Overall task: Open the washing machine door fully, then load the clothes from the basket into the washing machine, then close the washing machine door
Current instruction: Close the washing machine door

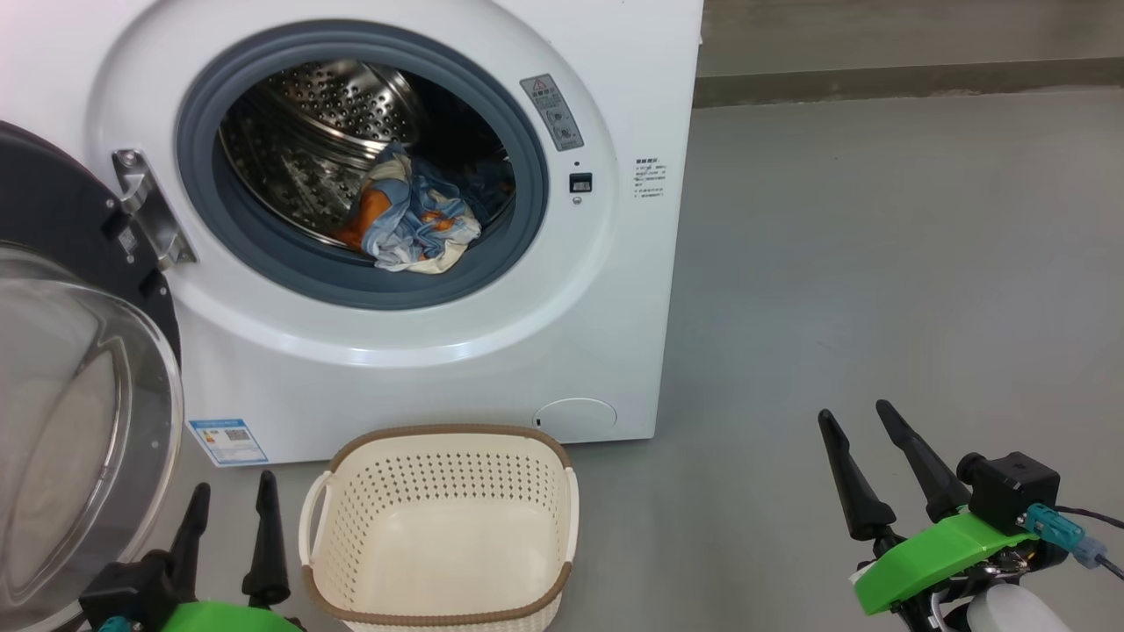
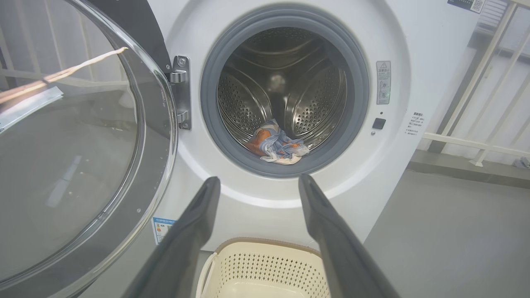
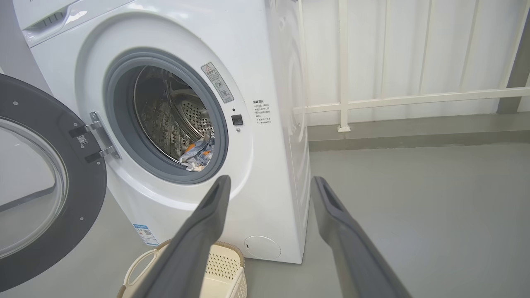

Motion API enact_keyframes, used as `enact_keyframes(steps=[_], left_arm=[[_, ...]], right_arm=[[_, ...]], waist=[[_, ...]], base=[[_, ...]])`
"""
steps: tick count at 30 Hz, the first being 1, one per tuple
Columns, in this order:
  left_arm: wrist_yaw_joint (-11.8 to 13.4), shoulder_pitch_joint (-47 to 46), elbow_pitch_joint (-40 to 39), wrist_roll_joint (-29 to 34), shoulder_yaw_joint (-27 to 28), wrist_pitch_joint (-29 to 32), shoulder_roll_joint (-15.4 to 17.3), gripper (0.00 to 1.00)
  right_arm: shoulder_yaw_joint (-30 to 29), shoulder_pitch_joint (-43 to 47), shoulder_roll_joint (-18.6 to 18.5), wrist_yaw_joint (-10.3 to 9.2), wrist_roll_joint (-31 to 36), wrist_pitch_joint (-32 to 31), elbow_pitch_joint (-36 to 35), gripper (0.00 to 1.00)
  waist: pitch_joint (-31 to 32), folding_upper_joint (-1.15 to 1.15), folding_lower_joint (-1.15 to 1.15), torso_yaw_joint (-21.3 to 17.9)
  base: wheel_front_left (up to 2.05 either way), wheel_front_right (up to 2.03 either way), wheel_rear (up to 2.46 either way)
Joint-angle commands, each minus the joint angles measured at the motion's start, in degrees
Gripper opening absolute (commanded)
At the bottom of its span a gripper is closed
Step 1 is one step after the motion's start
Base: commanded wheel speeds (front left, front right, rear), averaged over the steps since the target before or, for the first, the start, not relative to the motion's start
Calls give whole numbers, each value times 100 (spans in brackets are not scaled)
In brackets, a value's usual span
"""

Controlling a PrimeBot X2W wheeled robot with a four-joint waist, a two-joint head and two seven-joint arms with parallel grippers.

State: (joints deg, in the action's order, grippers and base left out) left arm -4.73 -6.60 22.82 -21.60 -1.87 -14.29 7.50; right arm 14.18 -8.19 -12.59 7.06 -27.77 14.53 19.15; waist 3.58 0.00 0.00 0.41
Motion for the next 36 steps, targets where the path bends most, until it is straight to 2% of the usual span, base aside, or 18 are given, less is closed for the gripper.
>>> enact_keyframes(steps=[1,14,24,36], left_arm=[[29,-118,-154,-27,158,-52,143,100],[69,-111,-79,-21,73,-55,169,100],[149,-61,-136,12,-8,-18,189,100],[360,36,-236,72,-16,9,275,100]], right_arm=[[88,-49,-79,43,-41,47,-115,100],[124,-19,-107,43,-46,47,-79,100],[115,80,-118,43,-54,47,-64,100],[142,137,-46,43,-97,47,-52,100]], waist=[[4,0,0,2],[113,0,0,58],[233,0,0,283],[306,0,0,927]], base=[[0,0,0],[0,0,0],[0,0,0],[0,0,0]])
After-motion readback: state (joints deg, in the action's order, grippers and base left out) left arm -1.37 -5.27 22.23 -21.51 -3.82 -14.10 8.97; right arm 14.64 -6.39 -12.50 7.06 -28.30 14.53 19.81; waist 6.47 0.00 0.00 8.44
